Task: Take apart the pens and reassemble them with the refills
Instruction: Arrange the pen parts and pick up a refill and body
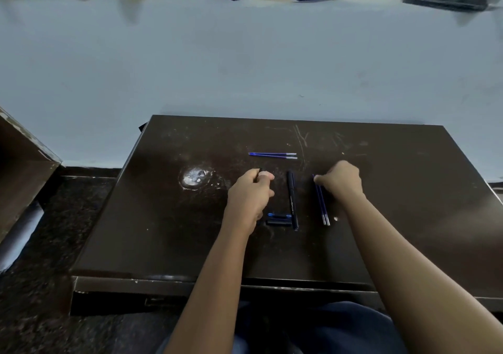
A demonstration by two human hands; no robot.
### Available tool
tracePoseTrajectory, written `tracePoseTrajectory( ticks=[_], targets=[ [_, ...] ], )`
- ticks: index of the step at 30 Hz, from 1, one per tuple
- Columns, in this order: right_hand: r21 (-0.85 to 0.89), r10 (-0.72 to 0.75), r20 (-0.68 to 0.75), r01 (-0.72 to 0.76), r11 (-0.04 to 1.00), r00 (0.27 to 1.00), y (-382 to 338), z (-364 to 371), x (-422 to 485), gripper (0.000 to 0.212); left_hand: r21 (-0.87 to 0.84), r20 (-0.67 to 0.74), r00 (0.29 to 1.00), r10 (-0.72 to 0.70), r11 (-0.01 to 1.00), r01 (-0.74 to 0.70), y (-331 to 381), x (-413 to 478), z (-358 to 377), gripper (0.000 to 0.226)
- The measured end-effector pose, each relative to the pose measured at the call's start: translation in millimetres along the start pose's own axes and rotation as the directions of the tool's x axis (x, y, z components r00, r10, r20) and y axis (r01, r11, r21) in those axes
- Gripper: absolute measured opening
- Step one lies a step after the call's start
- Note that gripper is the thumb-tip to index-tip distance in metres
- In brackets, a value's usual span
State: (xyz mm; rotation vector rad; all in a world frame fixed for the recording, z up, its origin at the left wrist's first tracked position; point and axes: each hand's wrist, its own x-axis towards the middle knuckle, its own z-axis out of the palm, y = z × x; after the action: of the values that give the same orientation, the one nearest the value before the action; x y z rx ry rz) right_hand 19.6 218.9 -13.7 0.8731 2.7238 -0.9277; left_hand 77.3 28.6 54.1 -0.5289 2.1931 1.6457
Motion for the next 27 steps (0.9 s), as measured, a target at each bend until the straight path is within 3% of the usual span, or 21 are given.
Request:
tracePoseTrajectory(
  ticks=[3,7,13,21,24,27],
  targets=[
    [-0.004,0.072,0.059,-0.072,0.997,0.996,13,2,-13,0.038,0.016,0.019,1.000,0.014,1.000,-0.014,0,0,2,0.029],
    [-0.056,0.061,0.033,-0.059,0.997,0.998,13,9,-22,0.040,-0.007,0.029,0.999,-0.037,0.999,0.037,-1,6,4,0.027],
    [-0.140,0.092,0.038,-0.086,0.986,0.995,5,14,-22,0.018,-0.039,0.018,0.999,-0.039,0.998,0.039,-2,7,2,0.031],
    [-0.089,0.074,0.083,-0.067,0.994,0.994,8,4,-18,0.028,-0.079,0.038,0.998,-0.047,0.996,0.050,-5,9,-4,0.033],
    [0.155,-0.052,0.034,0.046,0.987,0.998,-9,-6,-15,0.030,-0.085,0.042,0.999,-0.030,0.996,0.033,-5,9,-4,0.033],
    [0.621,-0.209,-0.011,0.170,0.765,0.978,-39,-18,-28,0.030,-0.070,0.051,0.999,-0.005,0.997,0.008,-6,10,-4,0.033]
  ],
)
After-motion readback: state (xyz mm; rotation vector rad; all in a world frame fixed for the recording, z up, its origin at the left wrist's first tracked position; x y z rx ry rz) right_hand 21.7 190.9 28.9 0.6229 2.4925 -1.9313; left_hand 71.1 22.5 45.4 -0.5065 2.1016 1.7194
